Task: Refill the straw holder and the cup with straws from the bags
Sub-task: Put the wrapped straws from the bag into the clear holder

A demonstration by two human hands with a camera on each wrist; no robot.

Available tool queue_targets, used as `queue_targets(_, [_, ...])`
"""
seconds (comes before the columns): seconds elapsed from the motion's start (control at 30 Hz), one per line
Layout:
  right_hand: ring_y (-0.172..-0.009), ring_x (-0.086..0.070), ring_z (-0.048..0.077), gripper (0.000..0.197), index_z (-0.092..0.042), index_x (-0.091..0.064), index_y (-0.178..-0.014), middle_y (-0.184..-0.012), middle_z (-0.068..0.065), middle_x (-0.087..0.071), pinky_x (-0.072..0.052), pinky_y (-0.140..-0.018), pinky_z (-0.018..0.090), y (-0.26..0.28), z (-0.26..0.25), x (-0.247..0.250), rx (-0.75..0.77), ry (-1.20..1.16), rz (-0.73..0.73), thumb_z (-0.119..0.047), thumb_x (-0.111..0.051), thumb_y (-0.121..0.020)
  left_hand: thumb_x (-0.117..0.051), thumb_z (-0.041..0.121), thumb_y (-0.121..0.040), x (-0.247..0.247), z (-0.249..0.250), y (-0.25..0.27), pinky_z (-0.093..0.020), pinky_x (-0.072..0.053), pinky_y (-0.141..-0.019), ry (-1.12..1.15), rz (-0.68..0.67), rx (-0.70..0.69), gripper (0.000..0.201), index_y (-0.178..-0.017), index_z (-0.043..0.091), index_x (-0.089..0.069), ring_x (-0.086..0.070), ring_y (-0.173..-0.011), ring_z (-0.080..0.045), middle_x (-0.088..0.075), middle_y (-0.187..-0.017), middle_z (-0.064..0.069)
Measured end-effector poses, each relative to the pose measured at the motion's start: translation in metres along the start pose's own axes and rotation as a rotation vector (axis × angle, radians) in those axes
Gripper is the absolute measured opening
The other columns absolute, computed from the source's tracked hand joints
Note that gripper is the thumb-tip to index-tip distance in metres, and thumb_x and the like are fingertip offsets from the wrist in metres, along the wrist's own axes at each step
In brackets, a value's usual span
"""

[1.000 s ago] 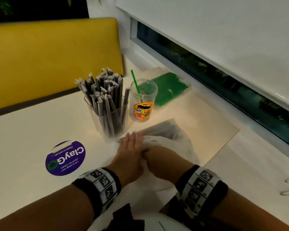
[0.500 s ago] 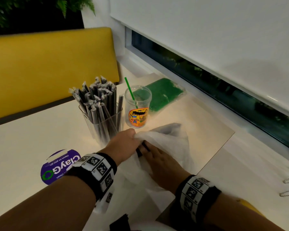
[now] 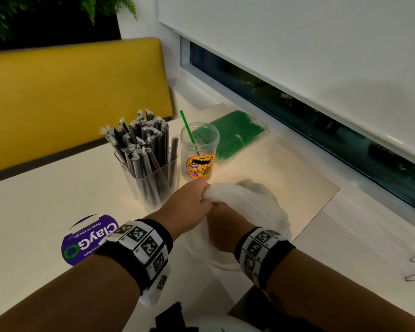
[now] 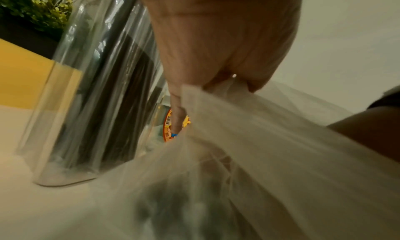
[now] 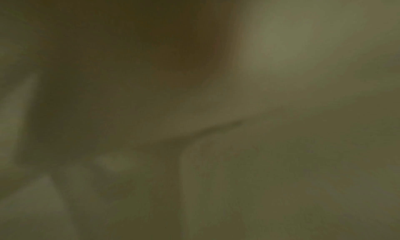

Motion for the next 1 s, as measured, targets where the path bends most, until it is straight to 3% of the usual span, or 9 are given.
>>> queue_targets(0.07, [-0.113,-0.058,0.03,0.03,-0.007,-0.059,-0.122,-0.12,0.012,-0.061,-0.045,-0.095,0.035,-0.003,-0.005,0.0,0.021,-0.182,-0.043,-0.008,-0.056,-0.093,-0.06,0.028,-0.087,-0.004,-0.012,0.001,-0.04,-0.053,-0.076,-0.04,-0.028,0.028,0.028,-0.112,0.027,-0.047,-0.06,-0.086,-0.026,-0.06,-0.104,0.003])
queue_targets(0.13, [-0.1,-0.062,0.035,0.027,-0.005,-0.063,-0.117,-0.11,0.016,-0.064,-0.047,-0.079,0.035,-0.002,-0.01,-0.002,0.071,-0.298,-0.08,-0.003,-0.055,-0.091,-0.058,0.024,-0.089,-0.008,-0.027,0.003,-0.038,-0.05,-0.085,-0.107,-0.076,0.068,0.041,-0.127,0.029,-0.044,-0.06,-0.099,-0.026,-0.056,-0.12,0.002])
queue_targets(0.27, [-0.103,-0.06,0.03,0.034,-0.014,-0.055,-0.125,-0.119,0.009,-0.059,-0.052,-0.083,0.04,0.008,-0.002,-0.001,0.083,-0.308,-0.074,-0.009,-0.051,-0.092,-0.05,0.013,-0.089,-0.012,-0.052,0.007,-0.037,-0.047,-0.092,-0.223,-0.086,0.081,0.042,-0.128,0.028,-0.047,-0.058,-0.112,-0.028,-0.057,-0.127,-0.004])
queue_targets(0.43, [-0.119,-0.054,0.02,0.039,-0.015,-0.062,-0.125,-0.127,0.003,-0.062,-0.033,-0.101,0.014,0.011,-0.002,0.016,0.175,-0.464,0.006,-0.001,-0.055,-0.089,-0.046,0.014,-0.09,-0.018,-0.066,0.014,-0.038,-0.046,-0.097,-0.187,-0.081,0.113,0.042,-0.129,0.028,-0.05,-0.058,-0.113,-0.026,-0.061,-0.125,-0.003])
queue_targets(0.6, [-0.116,-0.058,0.014,0.042,-0.024,-0.06,-0.128,-0.127,-0.006,-0.063,-0.043,-0.102,0.025,0.011,0.005,0.014,0.164,-0.335,-0.066,-0.006,-0.055,-0.09,-0.044,0.033,-0.088,-0.013,-0.065,0.011,-0.034,-0.047,-0.083,-0.126,-0.02,0.129,0.027,-0.114,0.039,-0.047,-0.062,-0.101,-0.024,-0.064,-0.109,0.003])
queue_targets(0.77, [-0.103,-0.056,0.018,0.02,-0.019,-0.065,-0.106,-0.113,0.001,-0.065,-0.036,-0.086,0.024,0.005,0.024,0.023,0.025,-0.336,0.04,-0.014,-0.051,-0.093,-0.077,0.033,-0.076,-0.022,-0.065,0.013,-0.03,-0.048,-0.082,-0.048,-0.179,0.186,0.08,-0.143,0.024,-0.034,-0.059,-0.099,-0.02,-0.063,-0.121,-0.002])
queue_targets(0.87, [-0.094,-0.056,0.016,0.018,-0.013,-0.067,-0.104,-0.104,0.004,-0.067,-0.033,-0.083,0.021,0.007,0.006,0.031,0.153,-0.435,-0.043,-0.017,-0.069,-0.086,-0.071,0.03,-0.082,-0.015,-0.07,0.014,-0.04,-0.053,-0.083,-0.141,-0.13,0.151,0.048,-0.122,0.025,-0.046,-0.062,-0.095,-0.024,-0.065,-0.109,-0.003])
queue_targets(0.93, [-0.078,-0.053,0.008,0.022,-0.019,-0.064,-0.097,-0.092,-0.005,-0.065,-0.033,-0.071,0.015,0.013,-0.007,0.046,0.211,-0.453,-0.09,-0.022,-0.078,-0.08,-0.065,0.029,-0.087,-0.008,-0.081,0.016,-0.039,-0.052,-0.083,-0.195,-0.054,0.169,0.032,-0.112,0.022,-0.048,-0.064,-0.096,-0.029,-0.066,-0.106,-0.006])
queue_targets(1.0, [-0.073,-0.058,0.001,0.021,-0.025,-0.062,-0.089,-0.082,-0.012,-0.065,-0.041,-0.073,0.01,0.021,-0.008,0.078,0.191,-0.703,-0.036,-0.024,-0.08,-0.079,-0.06,0.025,-0.089,-0.003,-0.087,0.019,-0.04,-0.053,-0.084,-0.241,0.004,0.193,0.023,-0.109,0.021,-0.048,-0.066,-0.098,-0.031,-0.067,-0.106,-0.007])
Point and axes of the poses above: each hand's wrist, its own y-axis away from the middle knuckle, its own x-axis out of the back of the hand, z = x × y, the point moved 9 cm from there along -y, towards the middle knuckle
